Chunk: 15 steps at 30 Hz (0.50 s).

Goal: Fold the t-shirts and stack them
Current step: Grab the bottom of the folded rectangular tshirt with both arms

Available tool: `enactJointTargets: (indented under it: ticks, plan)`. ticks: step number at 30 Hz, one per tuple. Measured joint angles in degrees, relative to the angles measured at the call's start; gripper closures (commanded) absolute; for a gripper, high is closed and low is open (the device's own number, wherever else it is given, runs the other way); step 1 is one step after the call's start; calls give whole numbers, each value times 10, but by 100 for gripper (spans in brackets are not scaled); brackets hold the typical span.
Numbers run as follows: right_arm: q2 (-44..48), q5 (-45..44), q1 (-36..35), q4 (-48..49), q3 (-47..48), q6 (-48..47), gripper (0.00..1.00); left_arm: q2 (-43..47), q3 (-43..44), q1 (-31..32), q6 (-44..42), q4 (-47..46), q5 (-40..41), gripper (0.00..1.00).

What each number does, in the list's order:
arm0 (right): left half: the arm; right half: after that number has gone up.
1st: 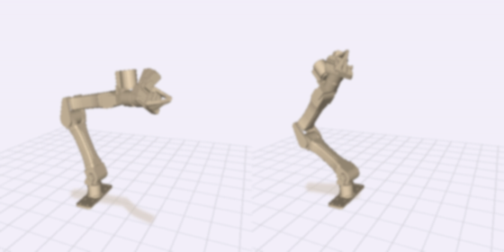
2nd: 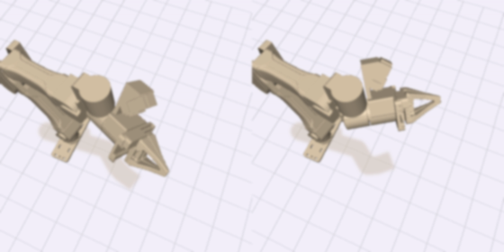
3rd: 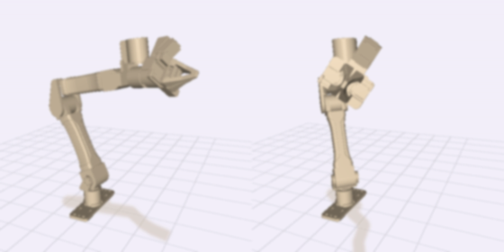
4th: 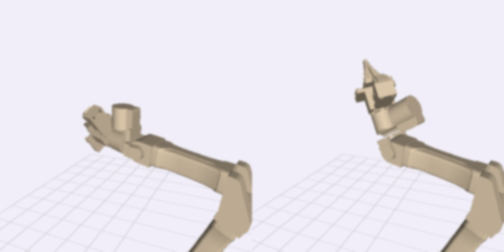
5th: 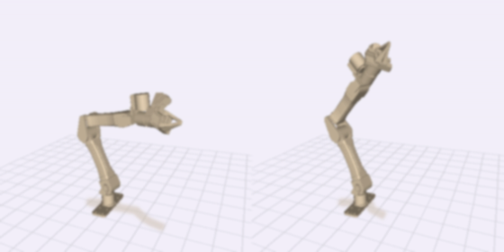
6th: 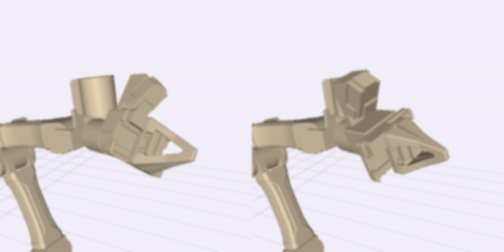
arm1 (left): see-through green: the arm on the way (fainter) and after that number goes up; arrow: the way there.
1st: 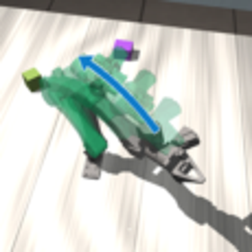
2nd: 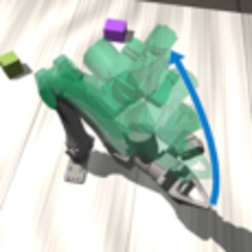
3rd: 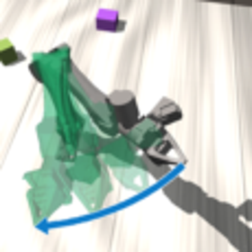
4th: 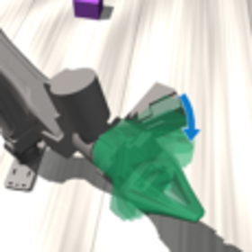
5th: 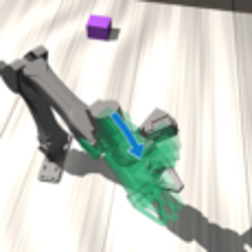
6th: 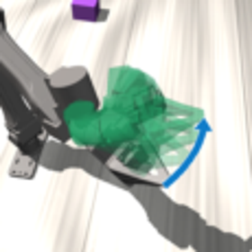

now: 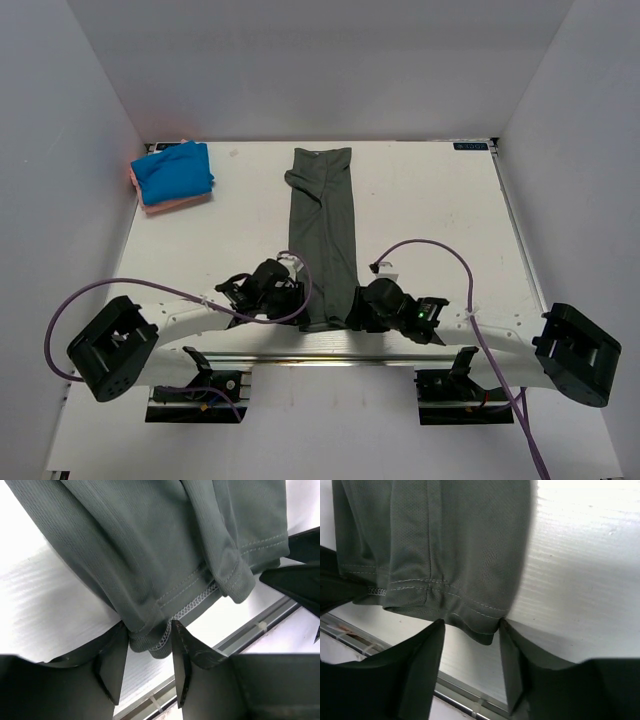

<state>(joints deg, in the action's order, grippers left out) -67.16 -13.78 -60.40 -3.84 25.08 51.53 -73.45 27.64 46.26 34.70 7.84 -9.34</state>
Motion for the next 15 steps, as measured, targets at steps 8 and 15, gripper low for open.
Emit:
enactJointTargets:
  ticks: [8, 15]
  plan:
    - [-10, 6, 0, 23, -12, 3, 79, 4, -1, 18, 15, 21, 10, 71]
    - [-18, 3, 0, 28, -12, 5, 100, 9, -6, 23, 16, 30, 6, 100]
